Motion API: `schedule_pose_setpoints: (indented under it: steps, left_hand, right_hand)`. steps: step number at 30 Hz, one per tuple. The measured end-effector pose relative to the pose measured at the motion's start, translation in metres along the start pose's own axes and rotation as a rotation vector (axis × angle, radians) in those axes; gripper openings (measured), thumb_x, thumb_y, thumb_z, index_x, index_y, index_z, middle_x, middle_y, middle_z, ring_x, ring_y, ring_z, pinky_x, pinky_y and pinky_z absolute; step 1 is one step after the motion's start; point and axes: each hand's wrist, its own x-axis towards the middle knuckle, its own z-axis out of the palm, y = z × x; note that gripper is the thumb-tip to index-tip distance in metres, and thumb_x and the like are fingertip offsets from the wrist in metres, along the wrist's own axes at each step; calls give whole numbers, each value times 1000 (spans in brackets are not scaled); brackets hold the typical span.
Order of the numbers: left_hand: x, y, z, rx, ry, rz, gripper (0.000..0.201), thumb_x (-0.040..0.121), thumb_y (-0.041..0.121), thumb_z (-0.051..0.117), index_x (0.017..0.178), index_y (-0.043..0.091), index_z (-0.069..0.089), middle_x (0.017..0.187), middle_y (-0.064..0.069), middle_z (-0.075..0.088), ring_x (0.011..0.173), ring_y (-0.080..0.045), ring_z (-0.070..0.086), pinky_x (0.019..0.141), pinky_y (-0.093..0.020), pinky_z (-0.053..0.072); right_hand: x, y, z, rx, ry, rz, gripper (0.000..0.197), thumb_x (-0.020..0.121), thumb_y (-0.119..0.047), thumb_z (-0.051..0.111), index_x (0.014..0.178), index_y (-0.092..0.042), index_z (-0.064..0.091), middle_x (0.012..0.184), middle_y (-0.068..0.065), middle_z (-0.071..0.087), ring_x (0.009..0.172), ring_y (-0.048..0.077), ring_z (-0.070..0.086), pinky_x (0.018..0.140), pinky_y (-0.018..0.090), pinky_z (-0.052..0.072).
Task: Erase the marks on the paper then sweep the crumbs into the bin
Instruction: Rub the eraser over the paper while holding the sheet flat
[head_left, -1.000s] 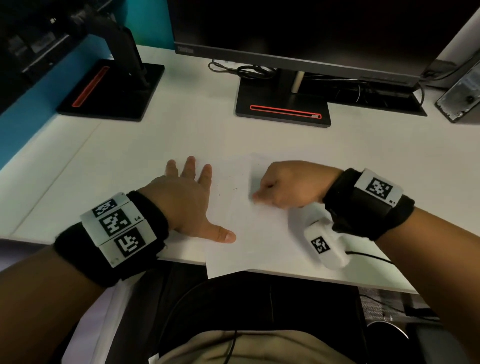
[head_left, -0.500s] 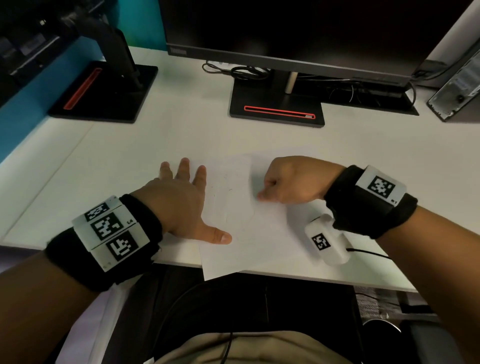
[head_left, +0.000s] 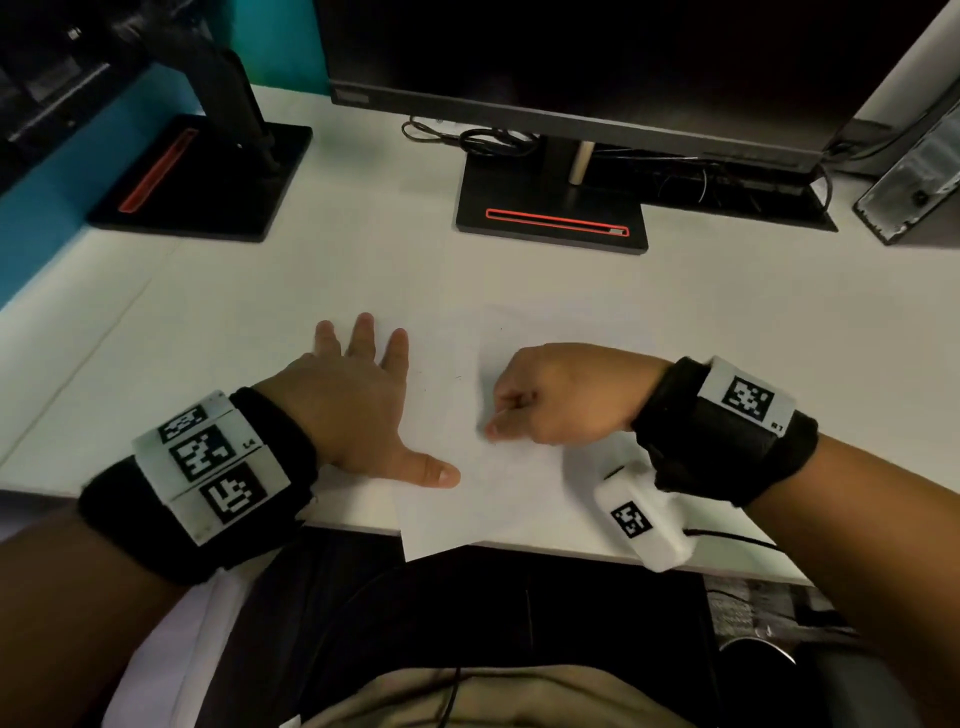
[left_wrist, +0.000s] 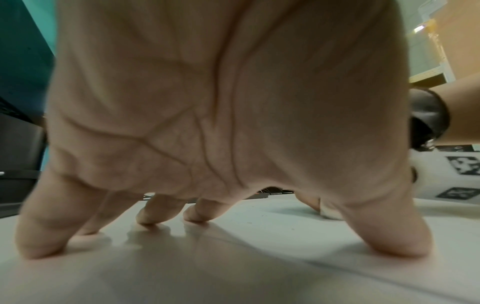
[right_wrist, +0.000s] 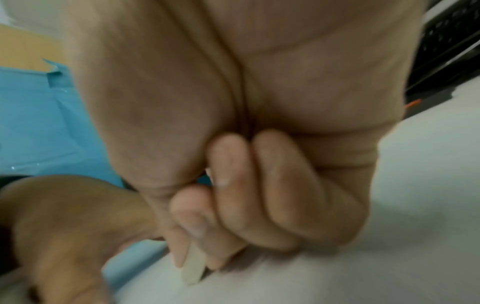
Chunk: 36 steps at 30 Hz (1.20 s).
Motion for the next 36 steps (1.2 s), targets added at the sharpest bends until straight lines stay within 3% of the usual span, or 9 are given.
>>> schedule_pose_setpoints:
  steps: [6,10,15,17,20,23,28,33,36]
  left_hand:
    - [-3,-1,-2,-3,34,0,151,51,101,48,154,20,-27,161,-15,-32,149,-47,-18,118,-58,20]
    - [-10,5,-2,112,233,94,135,64,96,47,156,26,-22,160,-19,-32,147,-51,-16,118,-58,18]
    - [-13,11,1,67,278,261,93,86,80,43,160,33,12,166,-9,13,149,-33,19,119,-45,27]
    - [-14,10,2,40,255,273,97,84,80,46,160,32,11,167,-8,11,151,-30,15,120,-43,24]
    - [-15,8,4,1,197,286,111,75,83,56,160,32,6,167,-9,0,153,-31,1,123,-46,17]
    - [-14,9,4,-13,179,296,117,70,82,63,159,30,8,166,-9,-1,153,-32,-2,122,-49,18]
    - [-11,12,2,-46,167,299,122,67,79,69,159,35,2,166,-8,-6,153,-32,-5,122,-50,19]
    - [-9,10,5,-48,130,276,127,66,83,67,157,43,-11,165,-5,-22,152,-29,-17,121,-49,11]
    - [-9,10,6,-34,125,272,127,66,83,67,157,43,-13,165,-5,-23,152,-29,-18,121,-49,11]
  right_hand:
    - [-5,28,-13,122,98,136,44,96,-45,63,75,-6,65,61,2,64,52,13,54,59,29,49]
    - [-10,25,-8,256,156,107,30,92,-35,71,74,-12,67,62,-3,73,51,7,66,60,19,54]
    - [-8,23,-4,67,323,-49,11,85,-24,78,76,-19,74,58,-8,65,53,4,57,57,11,39]
    - [-9,22,-3,-41,340,-107,6,87,-24,76,83,-20,77,61,-11,63,55,6,54,62,10,36]
    - [-16,25,-2,-191,316,-129,9,93,-23,71,91,-19,79,69,-11,61,61,6,52,69,29,51]
    - [-22,23,2,-321,238,-107,18,96,-17,61,88,-12,76,76,2,67,71,22,61,69,42,56]
    - [-12,10,3,-294,217,-198,25,97,-17,56,74,-9,59,69,5,58,65,20,51,64,32,42]
    - [-8,28,-2,-207,321,-62,29,98,-23,56,73,-9,54,60,0,51,55,12,45,60,33,38]
    - [-13,11,11,-234,256,-178,33,97,-25,57,69,-10,50,56,0,47,52,12,41,56,29,34]
